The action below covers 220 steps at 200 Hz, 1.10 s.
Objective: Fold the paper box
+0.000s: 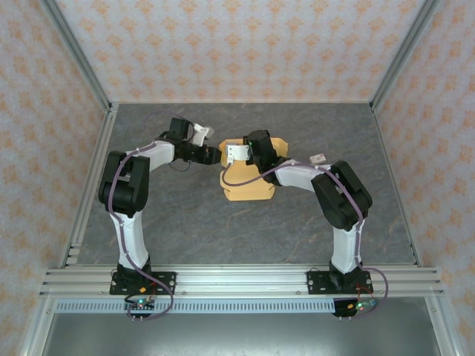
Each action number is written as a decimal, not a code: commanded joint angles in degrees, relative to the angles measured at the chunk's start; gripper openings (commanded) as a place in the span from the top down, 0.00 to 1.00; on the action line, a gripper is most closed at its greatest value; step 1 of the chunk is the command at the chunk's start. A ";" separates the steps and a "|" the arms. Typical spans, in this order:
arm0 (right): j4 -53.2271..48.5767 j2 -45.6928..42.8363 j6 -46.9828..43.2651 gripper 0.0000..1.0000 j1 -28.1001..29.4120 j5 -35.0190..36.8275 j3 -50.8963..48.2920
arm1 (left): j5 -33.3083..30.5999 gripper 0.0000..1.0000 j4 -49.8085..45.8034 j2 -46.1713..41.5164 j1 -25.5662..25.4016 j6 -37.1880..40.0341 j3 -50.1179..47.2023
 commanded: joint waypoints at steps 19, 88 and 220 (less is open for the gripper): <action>-2.96 -1.85 2.72 1.00 -0.03 -2.41 2.01 | 2.90 0.46 6.16 0.38 -0.76 -1.59 1.38; -5.40 -1.61 5.86 1.00 -0.07 -4.00 3.53 | 1.09 0.51 14.66 1.26 -1.86 -5.81 0.44; -15.57 -0.38 6.69 1.00 -0.68 -5.23 7.68 | -7.04 0.51 32.96 0.80 -3.34 -12.43 -6.71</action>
